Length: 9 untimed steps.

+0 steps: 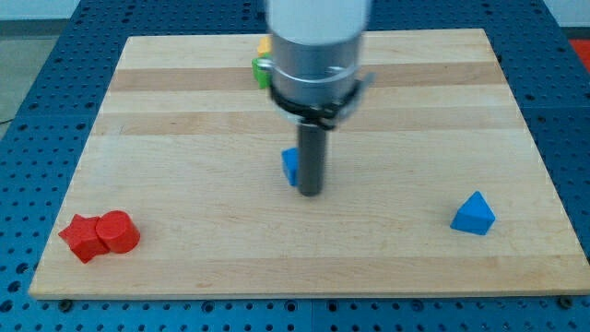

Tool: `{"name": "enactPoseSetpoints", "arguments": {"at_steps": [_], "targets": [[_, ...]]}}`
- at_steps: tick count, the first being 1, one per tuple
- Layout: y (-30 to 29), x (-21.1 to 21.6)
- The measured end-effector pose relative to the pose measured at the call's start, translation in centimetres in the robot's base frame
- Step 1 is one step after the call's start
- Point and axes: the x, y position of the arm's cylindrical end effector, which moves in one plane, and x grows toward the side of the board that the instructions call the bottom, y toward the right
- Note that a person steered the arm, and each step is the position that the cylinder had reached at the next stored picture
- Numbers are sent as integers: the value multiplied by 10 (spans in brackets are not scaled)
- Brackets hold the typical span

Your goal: Slide the blue triangle to the center

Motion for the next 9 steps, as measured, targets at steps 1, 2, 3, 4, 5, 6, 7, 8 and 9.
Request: {"name": "enactPoseSetpoints", "arguments": {"at_steps": [1, 2, 3, 4, 5, 6, 7, 8, 9], "targets": [[44, -2], [143, -24], [237, -50], [329, -11], [356, 40], [326, 61], [264, 60], [183, 39], [158, 38]]}}
